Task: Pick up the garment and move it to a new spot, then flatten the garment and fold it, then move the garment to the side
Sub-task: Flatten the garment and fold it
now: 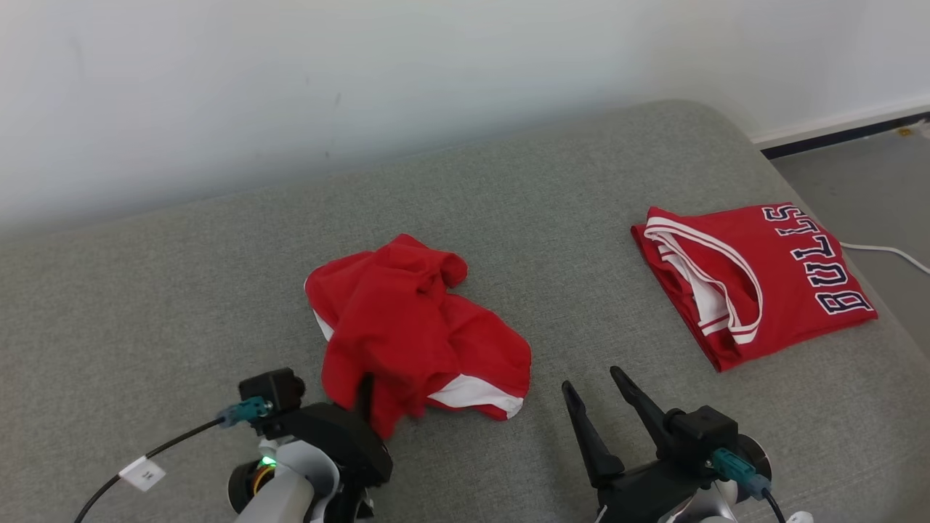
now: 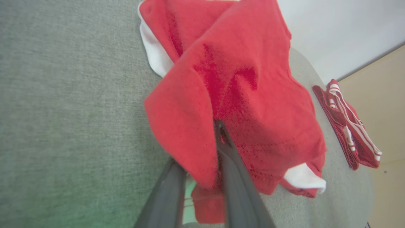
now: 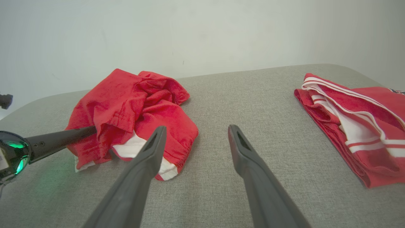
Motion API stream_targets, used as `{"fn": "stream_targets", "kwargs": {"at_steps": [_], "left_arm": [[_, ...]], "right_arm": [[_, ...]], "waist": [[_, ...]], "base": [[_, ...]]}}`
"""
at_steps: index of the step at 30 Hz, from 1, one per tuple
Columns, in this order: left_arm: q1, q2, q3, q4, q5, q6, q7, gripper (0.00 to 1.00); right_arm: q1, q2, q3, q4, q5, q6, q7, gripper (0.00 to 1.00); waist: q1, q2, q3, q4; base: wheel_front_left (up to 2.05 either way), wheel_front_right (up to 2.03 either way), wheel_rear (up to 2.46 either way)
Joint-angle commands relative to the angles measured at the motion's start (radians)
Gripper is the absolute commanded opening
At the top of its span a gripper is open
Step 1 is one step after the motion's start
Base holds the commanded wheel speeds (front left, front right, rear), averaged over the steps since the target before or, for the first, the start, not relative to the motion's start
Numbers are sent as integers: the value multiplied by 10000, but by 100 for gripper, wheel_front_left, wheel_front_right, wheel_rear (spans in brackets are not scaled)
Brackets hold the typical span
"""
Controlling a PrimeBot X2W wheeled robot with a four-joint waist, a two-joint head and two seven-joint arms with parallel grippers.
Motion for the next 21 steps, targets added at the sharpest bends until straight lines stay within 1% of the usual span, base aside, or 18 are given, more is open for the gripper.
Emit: {"fn": "stream_targets", "kwargs": {"at_steps": [1,5,8,11,15,19,21], "left_arm": [[-181,35,85,113,12,49,-306,0],[-500,107,388,159,83,137,-1210,0],[-740,266,678,-190,248,115,-1560,0],[-1020,517,973,-906,549,203,-1670,0],[-1339,780,1577,-2288,1156,412,-1670,0],[-1730,1036,1591,-3354,1756,593,-1673,0],[-1913,1065,1515,-3764,1908,650,-1673,0]], "right_arm": [[-18,30,-95,17,1,-29,-78,100],[181,45,-280,103,-47,-29,-101,100],[261,53,-322,128,-1,-29,-110,100],[291,62,-388,126,22,-29,-139,100],[412,83,-496,149,17,-29,-166,100],[505,100,-521,175,1,-29,-150,100],[526,108,-538,163,31,-29,-167,100]], "waist": [[-2,-1,84,-25],[-2,-1,-97,279],[-2,-1,-264,543],[-2,-1,-402,779],[-2,-1,-569,1005],[-2,-1,-710,1083],[-2,-1,-747,1084]], "base": [[0,0,0],[0,0,0],[0,0,0],[0,0,0],[0,0,0],[0,0,0],[0,0,0]]}}
